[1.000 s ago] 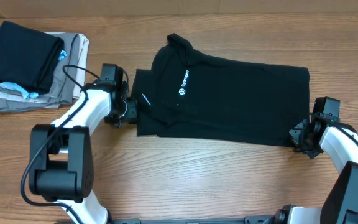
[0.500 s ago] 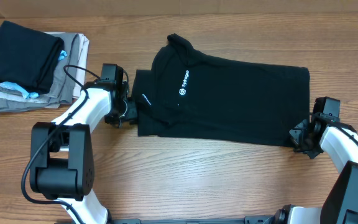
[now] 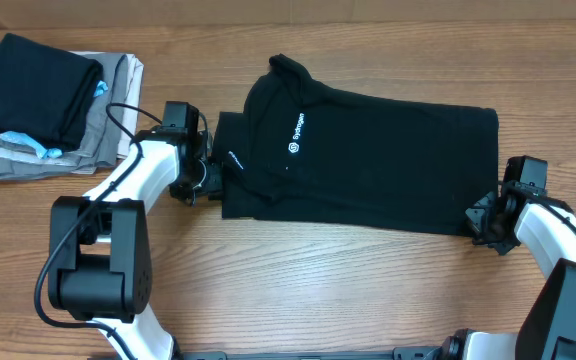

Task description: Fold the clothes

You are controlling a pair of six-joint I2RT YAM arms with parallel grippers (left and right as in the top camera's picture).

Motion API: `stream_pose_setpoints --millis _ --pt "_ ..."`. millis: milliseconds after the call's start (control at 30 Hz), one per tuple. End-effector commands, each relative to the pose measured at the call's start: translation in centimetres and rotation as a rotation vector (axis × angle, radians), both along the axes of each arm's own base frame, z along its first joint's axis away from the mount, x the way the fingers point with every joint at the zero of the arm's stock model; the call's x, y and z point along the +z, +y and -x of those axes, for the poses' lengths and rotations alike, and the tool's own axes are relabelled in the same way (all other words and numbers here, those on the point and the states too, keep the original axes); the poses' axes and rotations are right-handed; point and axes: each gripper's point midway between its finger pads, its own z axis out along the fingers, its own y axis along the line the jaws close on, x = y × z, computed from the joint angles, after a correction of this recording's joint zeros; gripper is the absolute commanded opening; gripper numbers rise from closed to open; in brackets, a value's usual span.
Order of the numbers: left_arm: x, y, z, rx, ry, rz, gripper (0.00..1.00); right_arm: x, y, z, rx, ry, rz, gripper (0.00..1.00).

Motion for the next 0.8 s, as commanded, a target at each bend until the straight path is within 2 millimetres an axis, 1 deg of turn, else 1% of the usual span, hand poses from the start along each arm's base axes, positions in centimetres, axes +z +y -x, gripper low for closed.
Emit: stream_pose_setpoints --millis 0,167,400,533,600,700,767 --pt "-1.4 -1.9 1.8 -0.044 0.078 0.096 0.49 -1.5 -0.4 2.3 -0.029 0.085 0.013 0.23" --pt "-0.6 -2.0 1.3 -0.045 0.069 0.103 0.50 -1.5 -0.5 2.3 -0.029 0.084 0.013 0.23" --pt "-0.9 -1.6 1.6 -0.048 0.078 0.060 0.50 -1.5 -0.5 2.3 -0.029 0.084 0.013 0.24" --pt "-1.2 -2.2 1.9 -0.077 0.079 0.035 0.51 -1.5 -0.5 2.3 -0.029 0.084 0.013 0.24" --pt "-1.3 -2.6 1.9 -0.089 0.074 0.010 0.50 -1.5 -0.5 2.3 -0.029 0.083 0.013 0.24" --pt "-1.6 -2.4 1.9 -0.088 0.065 -0.065 0.50 -1.5 -0.4 2.3 -0.029 0.084 0.012 0.24" --pt "-1.6 -2.3 1.9 -0.090 0.061 -0.100 0.46 -1.5 -0.4 2.3 -0.029 0.083 0.009 0.24"
